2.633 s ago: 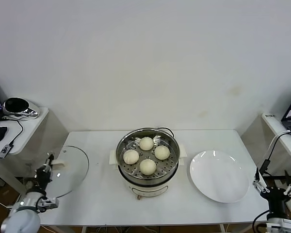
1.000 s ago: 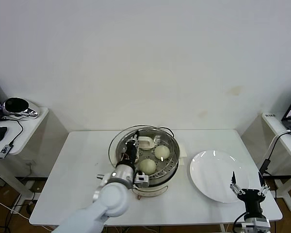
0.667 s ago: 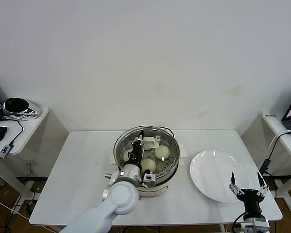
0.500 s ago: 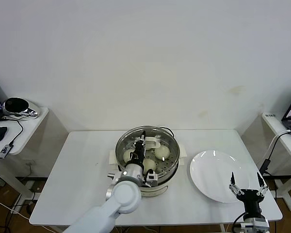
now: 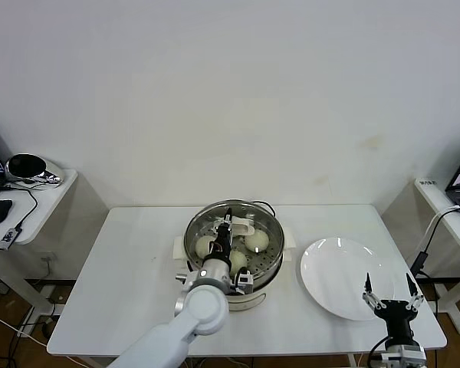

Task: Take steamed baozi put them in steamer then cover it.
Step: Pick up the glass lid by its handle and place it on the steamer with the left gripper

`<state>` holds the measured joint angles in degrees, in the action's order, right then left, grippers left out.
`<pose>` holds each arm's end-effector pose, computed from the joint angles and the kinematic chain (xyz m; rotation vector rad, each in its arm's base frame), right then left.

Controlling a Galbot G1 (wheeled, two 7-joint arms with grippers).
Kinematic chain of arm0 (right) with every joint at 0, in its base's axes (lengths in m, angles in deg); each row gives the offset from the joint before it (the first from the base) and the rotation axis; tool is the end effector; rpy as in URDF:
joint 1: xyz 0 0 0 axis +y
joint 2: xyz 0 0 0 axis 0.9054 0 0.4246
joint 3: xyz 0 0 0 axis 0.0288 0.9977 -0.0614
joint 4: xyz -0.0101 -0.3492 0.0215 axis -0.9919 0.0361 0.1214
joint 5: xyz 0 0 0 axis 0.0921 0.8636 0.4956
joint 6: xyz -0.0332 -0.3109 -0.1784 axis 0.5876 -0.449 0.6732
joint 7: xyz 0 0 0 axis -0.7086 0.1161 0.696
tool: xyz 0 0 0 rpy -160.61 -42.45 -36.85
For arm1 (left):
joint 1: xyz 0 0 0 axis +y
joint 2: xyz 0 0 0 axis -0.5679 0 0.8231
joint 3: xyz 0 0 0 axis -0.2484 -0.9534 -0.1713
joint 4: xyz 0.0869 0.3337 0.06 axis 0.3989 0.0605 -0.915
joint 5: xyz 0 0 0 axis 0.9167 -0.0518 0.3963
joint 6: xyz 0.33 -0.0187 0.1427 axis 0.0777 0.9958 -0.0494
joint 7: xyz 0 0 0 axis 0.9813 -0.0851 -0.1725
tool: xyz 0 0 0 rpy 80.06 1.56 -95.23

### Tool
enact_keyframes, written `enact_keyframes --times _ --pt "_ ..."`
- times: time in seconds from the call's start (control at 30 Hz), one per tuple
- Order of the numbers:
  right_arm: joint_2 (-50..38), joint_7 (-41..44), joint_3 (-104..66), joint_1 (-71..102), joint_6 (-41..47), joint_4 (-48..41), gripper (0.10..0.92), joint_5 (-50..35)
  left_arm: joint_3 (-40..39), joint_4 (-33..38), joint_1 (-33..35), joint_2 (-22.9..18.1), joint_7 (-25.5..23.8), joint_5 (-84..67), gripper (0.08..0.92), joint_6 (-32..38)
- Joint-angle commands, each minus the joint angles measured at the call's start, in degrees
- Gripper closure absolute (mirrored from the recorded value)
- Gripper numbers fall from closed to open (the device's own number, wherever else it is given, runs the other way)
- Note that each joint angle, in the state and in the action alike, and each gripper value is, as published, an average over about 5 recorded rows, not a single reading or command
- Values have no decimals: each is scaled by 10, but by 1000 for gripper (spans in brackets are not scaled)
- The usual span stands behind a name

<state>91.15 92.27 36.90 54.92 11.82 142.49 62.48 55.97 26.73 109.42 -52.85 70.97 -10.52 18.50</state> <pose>0.1632 -0.1327 -0.3547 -0.3677 -3.0752 0.4403 0.3266 -0.1453 -0.2643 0.2441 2.1719 2.1696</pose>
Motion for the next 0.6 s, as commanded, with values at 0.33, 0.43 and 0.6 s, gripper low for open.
enact_keyframes --times 0.33,0.43,0.6 --pt "1 1 2 0 0 0 203 1 -1 -3 6 -6 -1 -2 856 -1" --pt "1 1 3 1 0 1 203 1 -1 -3 6 -6 -1 -4 856 -1" --pt "1 1 4 2 0 1 203 2 1 -1 9 -7 1 -7 856 0"
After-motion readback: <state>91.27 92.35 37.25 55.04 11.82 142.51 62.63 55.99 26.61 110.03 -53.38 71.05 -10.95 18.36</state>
